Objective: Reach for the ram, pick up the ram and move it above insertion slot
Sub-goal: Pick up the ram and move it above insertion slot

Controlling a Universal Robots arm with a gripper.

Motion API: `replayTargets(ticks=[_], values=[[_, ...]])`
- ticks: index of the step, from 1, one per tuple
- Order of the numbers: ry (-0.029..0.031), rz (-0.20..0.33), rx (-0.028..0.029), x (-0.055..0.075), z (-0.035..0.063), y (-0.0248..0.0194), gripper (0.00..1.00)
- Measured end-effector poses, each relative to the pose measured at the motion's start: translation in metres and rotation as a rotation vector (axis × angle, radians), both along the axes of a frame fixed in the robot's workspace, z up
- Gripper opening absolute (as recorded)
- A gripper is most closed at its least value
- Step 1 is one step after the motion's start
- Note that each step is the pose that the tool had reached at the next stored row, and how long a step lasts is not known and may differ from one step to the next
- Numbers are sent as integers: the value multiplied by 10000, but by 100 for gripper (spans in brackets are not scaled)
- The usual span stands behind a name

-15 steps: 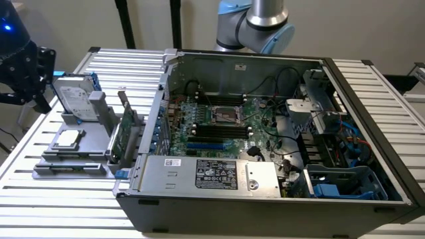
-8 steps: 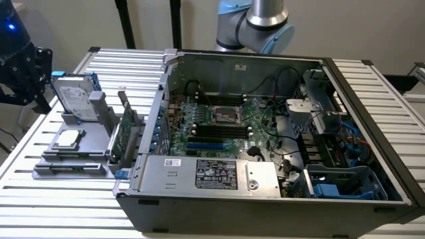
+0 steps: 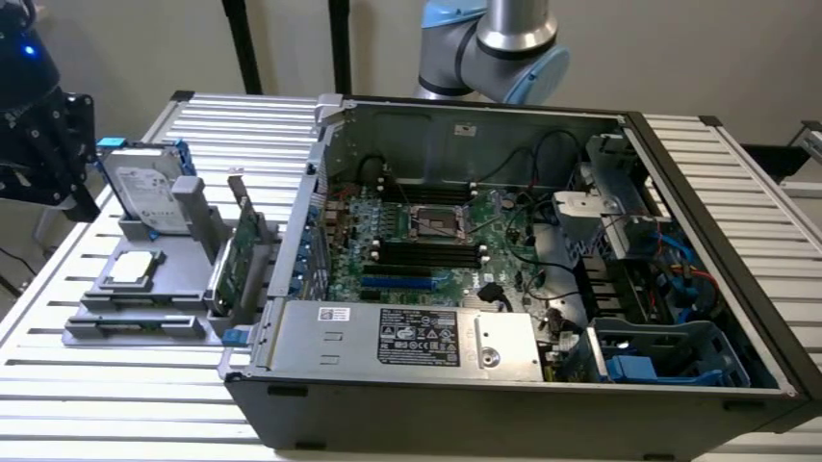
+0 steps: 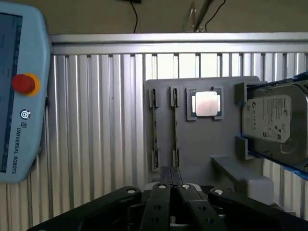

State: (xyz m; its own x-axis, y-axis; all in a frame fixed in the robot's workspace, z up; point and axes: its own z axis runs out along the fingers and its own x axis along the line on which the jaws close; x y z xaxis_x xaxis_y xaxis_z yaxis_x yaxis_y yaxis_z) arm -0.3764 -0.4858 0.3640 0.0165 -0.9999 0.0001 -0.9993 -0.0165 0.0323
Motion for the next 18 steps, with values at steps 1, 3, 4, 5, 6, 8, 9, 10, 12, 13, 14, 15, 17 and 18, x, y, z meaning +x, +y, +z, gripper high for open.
replayTargets(ticks=[1,3,4,5,6,8,9,10,12,13,14,15,17,18], values=[[-13,180,-1,0,-1,0,11],[-47,545,1,0,-7,0,11],[-67,723,-1,0,-8,1,11],[-98,823,1,-3,-11,0,11],[-130,858,-1,-14,-11,1,11],[-190,879,-3,-30,-12,0,11],[-200,879,-6,-31,-10,0,11],[-213,881,-5,-32,-10,0,11],[-230,880,-6,-33,-11,0,18],[-231,879,-5,-34,-12,0,24],[-230,880,-6,-34,-13,0,24],[-233,880,-5,-34,-19,0,30],[-232,880,-6,-36,-44,0,36],[-234,880,-5,-38,-62,0,36]])
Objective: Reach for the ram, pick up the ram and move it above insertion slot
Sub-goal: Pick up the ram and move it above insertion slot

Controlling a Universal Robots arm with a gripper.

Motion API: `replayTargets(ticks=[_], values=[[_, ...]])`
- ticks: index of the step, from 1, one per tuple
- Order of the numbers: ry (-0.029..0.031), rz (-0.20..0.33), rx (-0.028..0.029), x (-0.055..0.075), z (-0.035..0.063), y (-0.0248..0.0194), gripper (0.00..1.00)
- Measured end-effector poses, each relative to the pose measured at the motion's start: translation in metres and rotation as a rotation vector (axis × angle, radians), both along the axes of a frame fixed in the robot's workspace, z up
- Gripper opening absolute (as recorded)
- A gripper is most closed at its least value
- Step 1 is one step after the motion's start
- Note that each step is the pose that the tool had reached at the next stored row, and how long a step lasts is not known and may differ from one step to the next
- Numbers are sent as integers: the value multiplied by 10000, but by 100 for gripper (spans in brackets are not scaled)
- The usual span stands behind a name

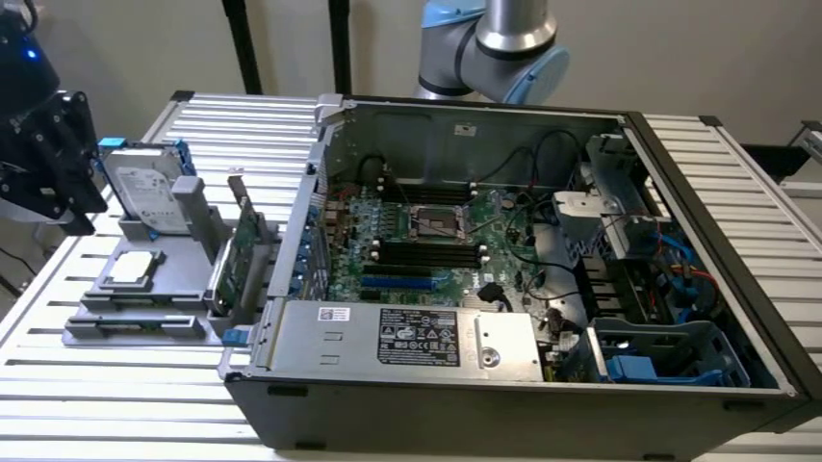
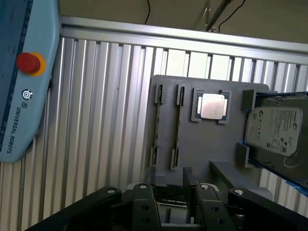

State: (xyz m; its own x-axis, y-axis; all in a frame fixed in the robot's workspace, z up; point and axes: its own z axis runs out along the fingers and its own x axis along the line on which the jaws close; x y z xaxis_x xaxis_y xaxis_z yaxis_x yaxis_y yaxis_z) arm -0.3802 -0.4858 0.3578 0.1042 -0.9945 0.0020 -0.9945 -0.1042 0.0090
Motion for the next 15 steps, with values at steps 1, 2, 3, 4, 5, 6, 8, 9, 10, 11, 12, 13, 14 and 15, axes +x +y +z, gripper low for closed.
replayTargets(ticks=[1,2,3,4,5,6,8,9,10,11,12,13,14,15], values=[[2,-1,-2,-3,-16,-1,36],[-1,0,0,-8,-38,-4,36],[1,0,-2,-14,-55,-7,36],[1,0,-2,-19,-73,-10,36],[1,0,-2,-24,-90,-13,36],[1,0,-2,-29,-109,-16,36],[-1,0,0,-40,-145,-20,36],[-1,0,0,-46,-165,-23,36],[1,-1,-1,-51,-182,-24,36],[0,0,-1,-56,-200,-26,36],[-1,0,0,-61,-219,-27,36],[1,0,-1,-66,-236,-28,36],[1,0,-2,-71,-254,-29,36],[0,0,-1,-75,-273,-31,36]])
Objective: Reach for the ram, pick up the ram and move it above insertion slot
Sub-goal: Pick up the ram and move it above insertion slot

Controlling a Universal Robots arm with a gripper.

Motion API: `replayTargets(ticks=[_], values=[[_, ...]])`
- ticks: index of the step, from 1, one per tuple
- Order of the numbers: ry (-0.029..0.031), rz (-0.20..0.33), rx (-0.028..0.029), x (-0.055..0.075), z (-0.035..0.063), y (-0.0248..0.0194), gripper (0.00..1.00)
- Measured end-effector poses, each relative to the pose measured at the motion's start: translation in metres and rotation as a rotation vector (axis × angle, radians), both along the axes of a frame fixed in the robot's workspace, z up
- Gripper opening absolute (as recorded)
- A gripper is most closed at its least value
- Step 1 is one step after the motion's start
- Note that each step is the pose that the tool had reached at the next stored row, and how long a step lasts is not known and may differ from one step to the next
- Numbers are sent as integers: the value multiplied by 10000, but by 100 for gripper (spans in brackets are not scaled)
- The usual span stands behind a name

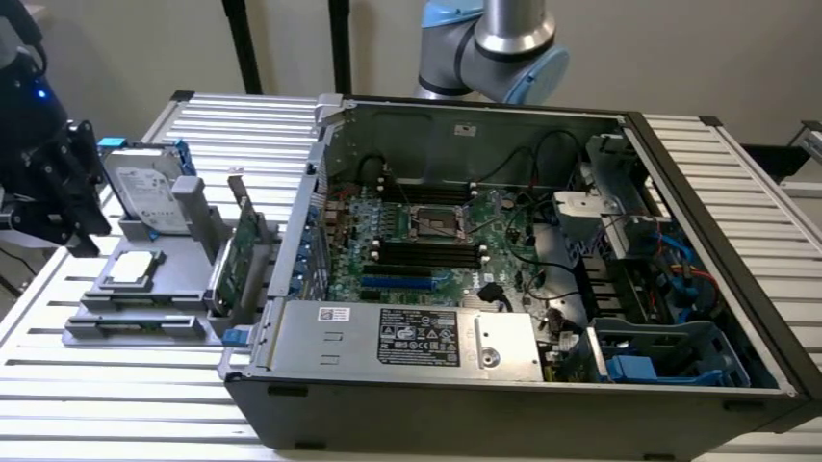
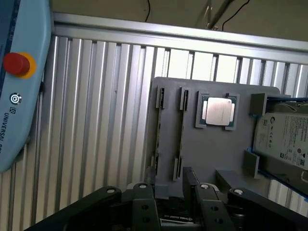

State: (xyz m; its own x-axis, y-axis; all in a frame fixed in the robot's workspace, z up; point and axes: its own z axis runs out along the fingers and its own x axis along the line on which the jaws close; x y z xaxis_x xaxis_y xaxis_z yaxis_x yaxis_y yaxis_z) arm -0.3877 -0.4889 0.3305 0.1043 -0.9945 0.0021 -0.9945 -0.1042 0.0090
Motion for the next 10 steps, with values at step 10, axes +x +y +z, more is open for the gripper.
replayTargets(ticks=[10], values=[[0,-1,0,-21,-182,-10,36]])
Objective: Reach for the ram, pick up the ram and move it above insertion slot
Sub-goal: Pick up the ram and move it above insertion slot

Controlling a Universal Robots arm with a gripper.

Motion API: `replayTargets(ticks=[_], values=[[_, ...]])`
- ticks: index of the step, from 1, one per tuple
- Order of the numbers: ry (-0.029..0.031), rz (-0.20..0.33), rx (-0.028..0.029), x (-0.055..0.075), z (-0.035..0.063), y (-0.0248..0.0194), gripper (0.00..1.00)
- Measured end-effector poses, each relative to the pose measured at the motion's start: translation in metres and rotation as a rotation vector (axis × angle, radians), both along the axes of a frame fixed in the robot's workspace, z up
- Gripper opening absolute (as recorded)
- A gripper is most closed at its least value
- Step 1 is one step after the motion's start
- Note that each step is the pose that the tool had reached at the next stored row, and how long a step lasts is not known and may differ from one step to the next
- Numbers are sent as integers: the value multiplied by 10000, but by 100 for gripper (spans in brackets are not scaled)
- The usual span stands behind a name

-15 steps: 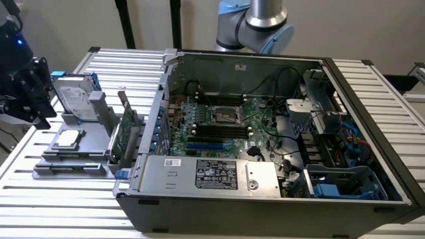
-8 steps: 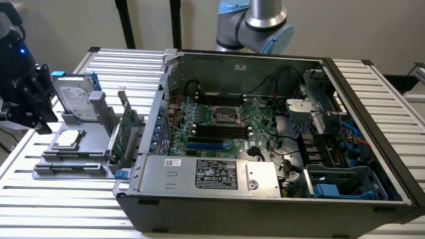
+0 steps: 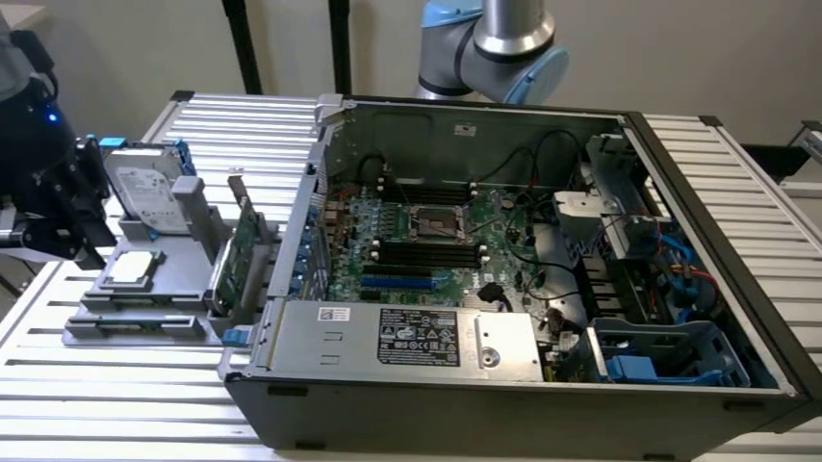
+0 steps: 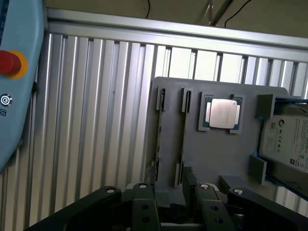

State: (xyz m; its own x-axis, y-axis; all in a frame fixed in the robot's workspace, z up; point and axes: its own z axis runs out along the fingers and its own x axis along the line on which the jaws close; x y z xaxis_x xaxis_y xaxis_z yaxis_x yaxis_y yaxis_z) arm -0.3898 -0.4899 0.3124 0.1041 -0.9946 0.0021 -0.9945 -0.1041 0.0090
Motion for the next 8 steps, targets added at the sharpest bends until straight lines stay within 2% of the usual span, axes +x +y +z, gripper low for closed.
replayTargets(ticks=[8], values=[[1,-53,0,-1,-145,-8,36]])
